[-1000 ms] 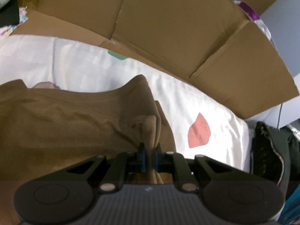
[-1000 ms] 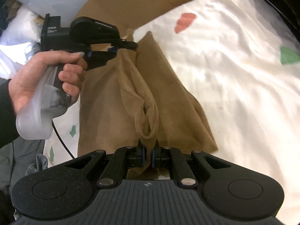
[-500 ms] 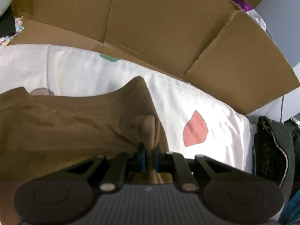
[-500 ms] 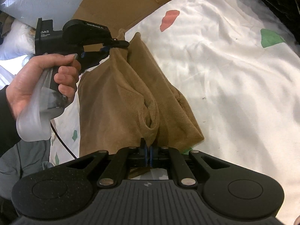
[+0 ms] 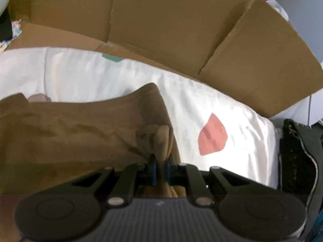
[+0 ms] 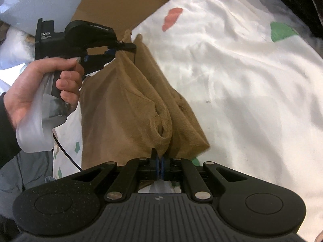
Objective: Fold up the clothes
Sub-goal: 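Lower the lifted shirt onto the duvet with both grippers, then open both grippers and release the folded brown shirt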
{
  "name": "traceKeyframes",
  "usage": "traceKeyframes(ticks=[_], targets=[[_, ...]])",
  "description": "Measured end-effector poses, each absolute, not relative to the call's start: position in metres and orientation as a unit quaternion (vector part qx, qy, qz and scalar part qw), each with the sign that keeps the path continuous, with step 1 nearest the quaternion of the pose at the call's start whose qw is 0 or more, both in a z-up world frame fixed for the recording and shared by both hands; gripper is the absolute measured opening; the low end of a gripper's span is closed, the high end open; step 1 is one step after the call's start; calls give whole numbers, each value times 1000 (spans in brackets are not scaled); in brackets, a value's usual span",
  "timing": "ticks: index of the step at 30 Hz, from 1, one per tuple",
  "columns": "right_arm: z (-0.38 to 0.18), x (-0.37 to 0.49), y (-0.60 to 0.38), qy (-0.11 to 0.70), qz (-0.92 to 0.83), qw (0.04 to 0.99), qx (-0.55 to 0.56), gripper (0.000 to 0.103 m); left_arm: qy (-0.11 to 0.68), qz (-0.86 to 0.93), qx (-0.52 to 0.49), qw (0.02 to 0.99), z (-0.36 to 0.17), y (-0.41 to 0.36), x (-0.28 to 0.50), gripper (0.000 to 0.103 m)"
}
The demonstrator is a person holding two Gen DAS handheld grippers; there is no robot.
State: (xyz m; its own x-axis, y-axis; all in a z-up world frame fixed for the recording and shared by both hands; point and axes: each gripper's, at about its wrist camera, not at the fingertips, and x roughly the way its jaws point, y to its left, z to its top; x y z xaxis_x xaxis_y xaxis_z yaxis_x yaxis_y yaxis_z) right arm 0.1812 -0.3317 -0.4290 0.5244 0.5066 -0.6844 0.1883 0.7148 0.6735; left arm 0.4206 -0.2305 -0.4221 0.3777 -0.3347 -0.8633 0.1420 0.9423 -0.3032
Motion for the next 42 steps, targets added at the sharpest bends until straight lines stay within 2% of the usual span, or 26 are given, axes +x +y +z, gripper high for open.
traceKeyframes(ticks=[8,9,11,14,21,27,33,42], targets=[[-431,184,-326,476,98,794,366,0,550,-130,-98,819,-433,-233,429,12],[-431,184,-326,476,97,794,366,0,551,-132,-98,818,-431,-234,430,13],[-432,184,-327,476,97,793,367,0,552,-149,-100,814,-427,-232,431,24],[-434,183,-329,475,97,793,367,0,553,-169,-115,808,-418,-224,430,27],[-435,184,-327,471,96,794,373,0,554,-203,-120,798,-393,-207,420,27],[-437,181,-335,464,96,790,389,0,547,-254,-52,796,-383,-212,402,27],[-432,181,-340,463,97,794,382,0,541,-290,83,785,-400,-236,375,27],[-435,180,-345,471,89,788,385,0,538,-294,94,784,-430,-254,374,27]])
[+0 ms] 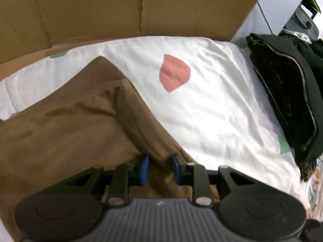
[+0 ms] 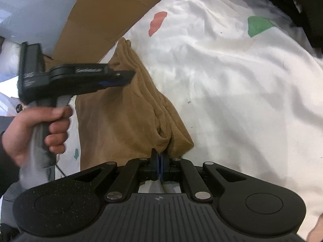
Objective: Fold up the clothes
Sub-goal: 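Open both grippers and release the folded brown shirt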
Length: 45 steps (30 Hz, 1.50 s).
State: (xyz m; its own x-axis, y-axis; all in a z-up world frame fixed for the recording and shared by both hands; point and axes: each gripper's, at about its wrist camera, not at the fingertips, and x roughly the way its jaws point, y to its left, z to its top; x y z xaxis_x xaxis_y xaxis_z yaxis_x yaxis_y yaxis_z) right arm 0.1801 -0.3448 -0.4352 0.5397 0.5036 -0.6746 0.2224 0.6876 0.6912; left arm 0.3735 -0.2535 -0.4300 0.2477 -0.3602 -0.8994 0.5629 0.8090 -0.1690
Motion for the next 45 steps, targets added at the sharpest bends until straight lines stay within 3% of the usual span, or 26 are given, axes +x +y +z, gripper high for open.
traceKeyframes(ticks=[7,9,11,13,25,32,45], targets=[[-420,176,-356,467,81,799,368,4,533,-291,95,789,-419,-260,387,27],[-415,175,-357,467,80,804,360,12,530,-294,101,789,-412,-260,391,27],[-410,175,-358,464,78,809,353,36,522,-296,111,792,-403,-257,394,27],[-407,178,-359,458,74,815,348,43,519,-293,119,794,-398,-254,399,27],[-416,208,-339,481,46,831,277,43,518,-285,130,796,-419,-268,418,22],[-426,202,-348,492,44,824,278,27,520,-269,137,799,-422,-281,438,23],[-423,195,-347,503,43,822,265,24,482,-252,109,832,-365,-223,465,23]])
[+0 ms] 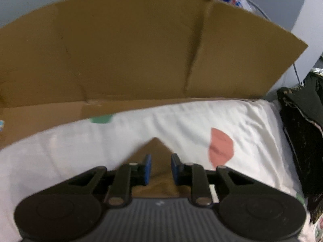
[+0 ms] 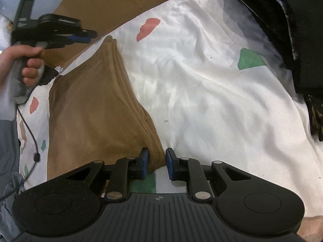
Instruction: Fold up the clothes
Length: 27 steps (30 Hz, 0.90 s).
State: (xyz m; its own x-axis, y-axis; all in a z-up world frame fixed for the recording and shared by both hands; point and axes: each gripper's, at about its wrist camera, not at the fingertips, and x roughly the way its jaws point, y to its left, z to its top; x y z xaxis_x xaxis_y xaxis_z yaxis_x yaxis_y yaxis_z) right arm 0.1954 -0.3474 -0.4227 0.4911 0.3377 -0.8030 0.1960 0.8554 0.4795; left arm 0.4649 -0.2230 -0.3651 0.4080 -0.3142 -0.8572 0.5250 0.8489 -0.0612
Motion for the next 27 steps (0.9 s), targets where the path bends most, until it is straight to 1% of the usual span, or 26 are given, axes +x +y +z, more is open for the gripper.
traceKeyframes(ticks=[5,9,14,17,21,27], targets=[[-414,196,-350,500,42,818,281,24,486,-226,115,837,-351,-176,465,23],[-404,198,-348,490,52,825,276,24,497,-196,133,835,-350,-142,465,23],[-398,203,-343,485,73,830,267,24,525,-157,141,824,-363,-99,465,23],[-397,206,-339,484,74,831,262,25,548,-138,146,812,-376,-83,465,26],[-398,210,-338,485,67,833,256,25,569,-131,151,797,-395,-66,464,26],[-395,223,-334,487,69,839,231,25,564,-126,120,807,-413,-53,474,25]])
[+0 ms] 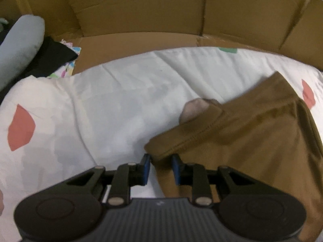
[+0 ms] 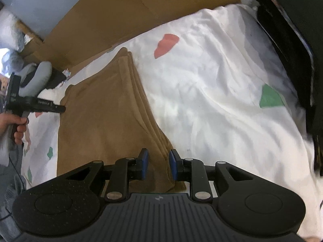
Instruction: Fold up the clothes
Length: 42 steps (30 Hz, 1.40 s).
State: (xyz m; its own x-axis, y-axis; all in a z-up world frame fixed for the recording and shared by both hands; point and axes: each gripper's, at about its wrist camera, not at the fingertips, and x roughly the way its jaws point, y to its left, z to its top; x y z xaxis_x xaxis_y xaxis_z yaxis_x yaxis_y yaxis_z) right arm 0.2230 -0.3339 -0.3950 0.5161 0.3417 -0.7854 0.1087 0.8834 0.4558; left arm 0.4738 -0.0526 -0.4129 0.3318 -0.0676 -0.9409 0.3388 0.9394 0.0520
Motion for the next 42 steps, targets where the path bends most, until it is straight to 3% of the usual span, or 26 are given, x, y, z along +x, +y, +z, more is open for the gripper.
traceKeyframes(ticks=[8,11,19,26,37,40,42], targets=[[-407,226,-330,511,58,834,200,25,555,-126,89,817,-417,-46,473,29],[-410,222,-331,519,53,832,191,26,555,-127,76,819,-406,-36,464,36],[-394,215,-338,517,54,833,190,26,542,-129,7,830,-370,-2,414,36],[-369,216,-338,488,84,848,186,27,515,-155,-11,843,-338,4,350,51],[-380,230,-325,510,85,838,174,28,561,-159,-98,806,-378,-2,282,48],[-379,233,-319,514,94,838,156,28,576,-162,-126,791,-388,-1,271,39],[-379,235,-316,518,93,837,148,28,580,-164,-119,789,-391,-3,265,39]])
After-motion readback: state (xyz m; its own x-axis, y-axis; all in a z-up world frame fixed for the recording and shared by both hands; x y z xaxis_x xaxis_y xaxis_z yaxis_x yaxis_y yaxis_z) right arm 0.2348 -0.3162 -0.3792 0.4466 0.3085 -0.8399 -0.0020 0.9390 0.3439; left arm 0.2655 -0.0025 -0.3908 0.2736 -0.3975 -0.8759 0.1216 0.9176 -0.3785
